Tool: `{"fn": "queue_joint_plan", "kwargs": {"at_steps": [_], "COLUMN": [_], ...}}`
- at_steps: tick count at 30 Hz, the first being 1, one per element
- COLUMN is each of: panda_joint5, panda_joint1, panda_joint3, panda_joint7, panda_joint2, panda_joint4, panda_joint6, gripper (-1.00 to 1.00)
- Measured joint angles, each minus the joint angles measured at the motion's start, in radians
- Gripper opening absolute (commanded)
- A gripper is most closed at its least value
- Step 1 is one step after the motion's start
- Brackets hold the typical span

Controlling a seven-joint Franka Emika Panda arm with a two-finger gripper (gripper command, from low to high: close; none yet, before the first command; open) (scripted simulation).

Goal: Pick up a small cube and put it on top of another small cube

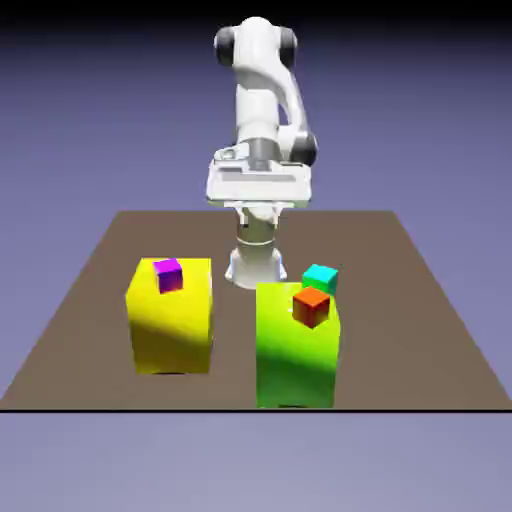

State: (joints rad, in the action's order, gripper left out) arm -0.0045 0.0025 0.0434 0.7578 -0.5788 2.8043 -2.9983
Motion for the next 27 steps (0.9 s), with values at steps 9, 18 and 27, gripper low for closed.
{"fn": "queue_joint_plan", "kwargs": {"at_steps": [9,18,27], "panda_joint5": [0.019,-0.045,-0.136], "panda_joint1": [0.080,0.297,0.431], "panda_joint3": [0.268,-0.006,-0.253], "panda_joint7": [0.307,0.356,0.306], "panda_joint2": [0.171,0.430,0.584], "panda_joint4": [-0.002,0.057,0.137], "panda_joint6": [0.371,0.191,-0.049], "gripper": [0.00,0.00,0.00]}}
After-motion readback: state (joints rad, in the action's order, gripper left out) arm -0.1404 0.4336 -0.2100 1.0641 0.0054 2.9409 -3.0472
